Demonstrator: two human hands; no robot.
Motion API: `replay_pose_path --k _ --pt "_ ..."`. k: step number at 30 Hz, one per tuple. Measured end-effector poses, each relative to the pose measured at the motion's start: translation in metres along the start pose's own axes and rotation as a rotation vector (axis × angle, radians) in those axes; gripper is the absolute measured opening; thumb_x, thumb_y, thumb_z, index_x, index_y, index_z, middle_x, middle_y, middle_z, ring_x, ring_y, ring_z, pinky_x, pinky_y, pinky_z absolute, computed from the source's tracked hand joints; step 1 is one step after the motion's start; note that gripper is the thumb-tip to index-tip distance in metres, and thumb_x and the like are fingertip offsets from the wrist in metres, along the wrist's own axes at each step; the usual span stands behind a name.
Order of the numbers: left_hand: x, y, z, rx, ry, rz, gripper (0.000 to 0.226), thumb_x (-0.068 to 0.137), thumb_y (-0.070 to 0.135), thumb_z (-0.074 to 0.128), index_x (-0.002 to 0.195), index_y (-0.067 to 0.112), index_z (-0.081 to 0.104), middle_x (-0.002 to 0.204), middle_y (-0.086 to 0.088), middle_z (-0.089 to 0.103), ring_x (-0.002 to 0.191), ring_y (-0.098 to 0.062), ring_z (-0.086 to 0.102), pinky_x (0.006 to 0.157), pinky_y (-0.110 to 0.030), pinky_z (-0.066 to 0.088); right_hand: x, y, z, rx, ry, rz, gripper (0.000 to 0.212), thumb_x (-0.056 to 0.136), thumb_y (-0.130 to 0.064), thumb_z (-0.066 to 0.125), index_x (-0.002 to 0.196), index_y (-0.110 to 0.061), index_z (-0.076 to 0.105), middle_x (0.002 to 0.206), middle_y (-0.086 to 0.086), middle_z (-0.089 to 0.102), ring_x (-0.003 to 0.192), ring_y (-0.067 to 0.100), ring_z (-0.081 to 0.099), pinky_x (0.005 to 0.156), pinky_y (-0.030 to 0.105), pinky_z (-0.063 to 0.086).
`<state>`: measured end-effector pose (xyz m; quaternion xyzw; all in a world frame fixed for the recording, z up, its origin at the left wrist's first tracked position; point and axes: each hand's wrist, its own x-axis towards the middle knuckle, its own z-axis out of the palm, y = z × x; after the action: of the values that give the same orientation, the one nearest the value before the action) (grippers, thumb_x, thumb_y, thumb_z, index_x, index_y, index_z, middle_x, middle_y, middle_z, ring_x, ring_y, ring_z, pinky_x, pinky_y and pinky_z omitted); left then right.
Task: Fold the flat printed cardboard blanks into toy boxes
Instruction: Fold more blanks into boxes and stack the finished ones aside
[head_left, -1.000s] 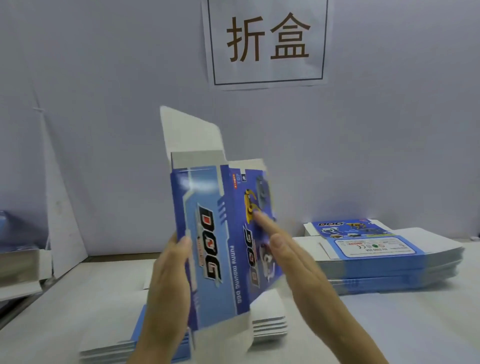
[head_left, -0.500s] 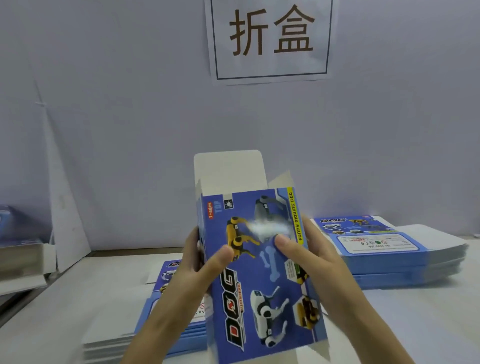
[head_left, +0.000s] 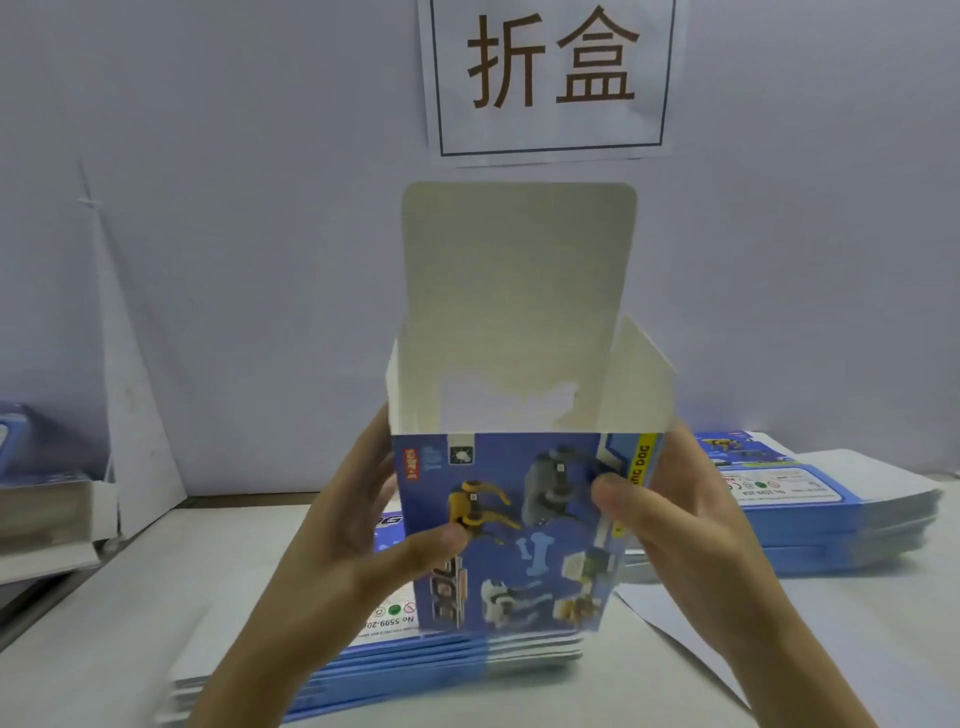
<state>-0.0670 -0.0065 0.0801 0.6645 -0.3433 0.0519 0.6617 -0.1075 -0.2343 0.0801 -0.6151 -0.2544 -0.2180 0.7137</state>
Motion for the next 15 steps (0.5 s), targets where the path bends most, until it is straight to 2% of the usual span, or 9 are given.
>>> replay_pose_path --k 3,5,6,8,10,11,12,13,15 --pt "-0.004 0.003 0.001 0.051 0.032 0.039 0.081 0.061 0.045 0.083 0.133 0.03 0.048 0.125 0.002 0.064 0.116 -0.02 0.061 0.088 -0.027 0.053 0.001 -0.002 0.0 -0.04 -0.028 -0.004 0.069 0.074 -0.023 0.067 0.14 -0.019 0.044 0.125 -0.001 0.063 0.113 0.013 0.061 0.088 0.022 0.05" --pt "0.0 -0.001 0.009 0.003 0.022 0.0 0.086 0.057 0.043 0.082 0.135 0.033 0.046 0.12 0.004 0.067 0.113 -0.02 0.063 0.086 -0.027 0.054 -0.001 -0.002 0.004 0.031 -0.023 0.062 0.071 0.077 -0.038 0.067 0.141 -0.022 0.044 0.139 0.004 0.054 0.125 0.015 0.053 0.098 0.03 0.045" --pt "0.003 -0.003 0.015 -0.047 0.075 -0.065 0.092 0.051 0.047 0.083 0.134 0.031 0.047 0.113 0.004 0.069 0.111 -0.023 0.063 0.085 -0.027 0.055 0.0 -0.003 0.009 0.153 -0.007 0.111 0.072 0.077 -0.048 0.066 0.14 -0.021 0.045 0.138 0.006 0.055 0.124 0.016 0.054 0.099 0.031 0.044" --pt "0.009 -0.005 0.025 -0.202 0.187 -0.219 0.105 0.048 0.058 0.084 0.137 0.018 0.045 0.113 -0.004 0.068 0.115 -0.032 0.057 0.095 -0.037 0.05 0.006 -0.006 0.017 0.304 0.115 0.195 0.047 0.089 -0.051 0.053 0.122 -0.018 0.057 0.113 0.008 0.066 0.101 0.016 0.064 0.083 0.027 0.05" --pt "0.01 -0.003 0.033 -0.381 0.177 -0.198 0.094 0.063 0.066 0.075 0.136 0.013 0.047 0.126 -0.007 0.064 0.119 -0.025 0.059 0.094 -0.035 0.052 0.013 -0.008 0.02 0.258 0.226 0.204 0.027 0.099 -0.022 0.034 0.094 -0.01 0.058 0.086 0.016 0.059 0.072 0.026 0.059 0.064 0.033 0.046" --pt "0.008 0.0 0.036 -0.443 0.192 -0.169 0.098 0.057 0.072 0.074 0.133 0.015 0.051 0.124 -0.004 0.066 0.115 -0.019 0.062 0.085 -0.029 0.055 0.015 -0.008 0.02 0.231 0.248 0.202 0.024 0.097 -0.014 0.033 0.091 -0.009 0.056 0.084 0.016 0.055 0.068 0.027 0.053 0.062 0.034 0.041" --pt "0.006 0.002 0.037 -0.485 0.205 -0.153 0.101 0.05 0.075 0.076 0.13 0.018 0.054 0.12 -0.001 0.068 0.109 -0.015 0.065 0.078 -0.024 0.056 0.015 -0.007 0.02 0.233 0.248 0.213 0.019 0.092 -0.017 0.04 0.094 -0.007 0.057 0.085 0.017 0.055 0.069 0.029 0.051 0.062 0.033 0.041" --pt "0.003 0.001 0.036 -0.497 0.22 -0.138 0.099 0.048 0.074 0.077 0.128 0.02 0.056 0.116 0.001 0.07 0.105 -0.012 0.067 0.073 -0.021 0.056 0.013 -0.005 0.02 0.235 0.231 0.219 0.026 0.085 -0.025 0.049 0.101 -0.007 0.059 0.089 0.017 0.06 0.075 0.027 0.056 0.064 0.031 0.046" --pt "0.004 -0.002 0.037 -0.474 0.195 -0.106 0.076 0.061 0.062 0.07 0.124 0.022 0.057 0.11 0.005 0.072 0.098 -0.009 0.069 0.068 -0.02 0.056 0.004 -0.002 0.02 0.266 0.154 0.21 0.041 0.077 -0.036 0.059 0.111 -0.014 0.063 0.097 0.004 0.07 0.084 0.015 0.064 0.067 0.023 0.052"
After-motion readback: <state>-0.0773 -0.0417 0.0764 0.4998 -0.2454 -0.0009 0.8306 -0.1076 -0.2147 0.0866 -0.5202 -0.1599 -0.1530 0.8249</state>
